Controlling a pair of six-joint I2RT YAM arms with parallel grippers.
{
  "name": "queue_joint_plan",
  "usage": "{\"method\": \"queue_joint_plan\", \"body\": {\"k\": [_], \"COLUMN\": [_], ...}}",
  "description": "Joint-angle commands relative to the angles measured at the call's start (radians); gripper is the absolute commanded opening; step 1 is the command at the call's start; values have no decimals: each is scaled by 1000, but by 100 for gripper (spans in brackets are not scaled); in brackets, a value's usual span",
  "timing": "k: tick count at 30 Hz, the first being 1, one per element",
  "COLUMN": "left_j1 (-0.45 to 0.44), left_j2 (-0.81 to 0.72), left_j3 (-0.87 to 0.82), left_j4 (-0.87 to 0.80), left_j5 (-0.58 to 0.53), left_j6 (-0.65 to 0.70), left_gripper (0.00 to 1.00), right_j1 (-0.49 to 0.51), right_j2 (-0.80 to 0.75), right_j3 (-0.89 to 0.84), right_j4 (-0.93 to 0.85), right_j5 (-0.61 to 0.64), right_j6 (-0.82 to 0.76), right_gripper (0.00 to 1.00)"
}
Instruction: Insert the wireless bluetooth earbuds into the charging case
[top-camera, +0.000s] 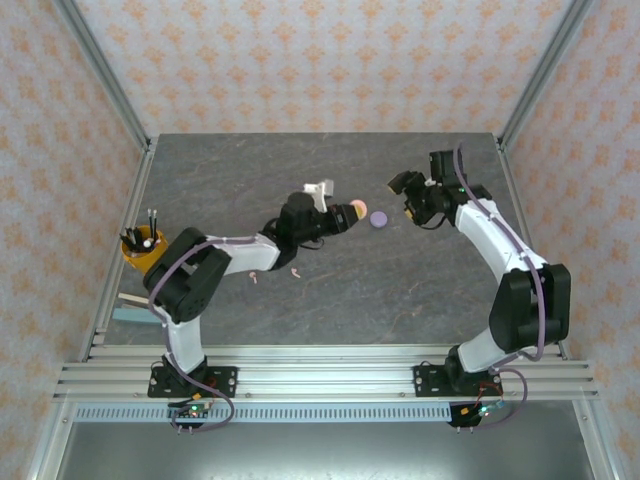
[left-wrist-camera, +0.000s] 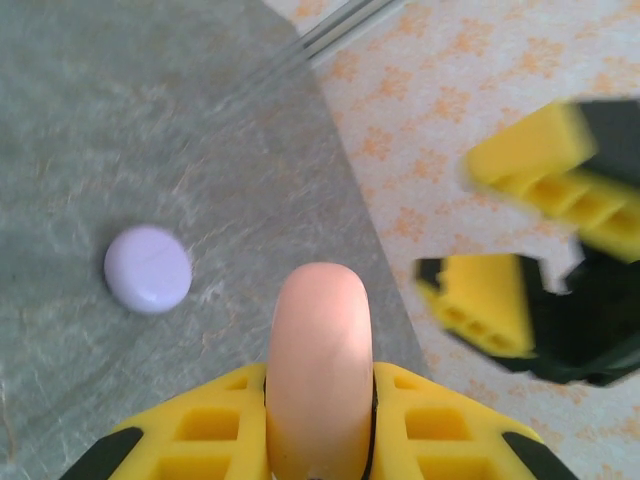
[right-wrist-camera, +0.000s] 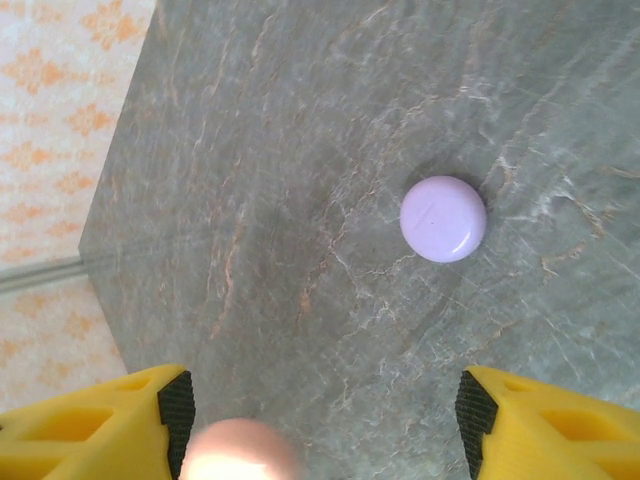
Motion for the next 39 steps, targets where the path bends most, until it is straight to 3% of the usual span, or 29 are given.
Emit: {"method": "queue_joint_plan", "body": {"k": [1, 7, 11, 21, 33, 39], "left_j1": [51, 124, 135, 146, 149, 155], "left_j2": [-76, -139, -157, -172, -169, -207], "left_j3": [59, 121, 170, 192, 228, 214], "left_j4": [-197, -365, -484, -499, -488, -464], "left_j5": [157, 321, 382, 382, 383, 378], "left_j6": [144, 244, 326, 330, 314, 302], "left_gripper": [0, 0, 0, 0, 0, 0], "right_j1": [-1, 4, 39, 116, 124, 101], "right_j2": [-60, -107, -122, -70, 8, 64], "right_j3": [-73, -191, -209, -178, -216, -251], "right_j4": [239, 456, 511, 503, 538, 529], "right_j5": [-99, -321, -392, -403, -399, -320], "right_j6": [-144, -218, -226, -250, -241, -260], "right_gripper": [70, 70, 69, 67, 63, 58]}}
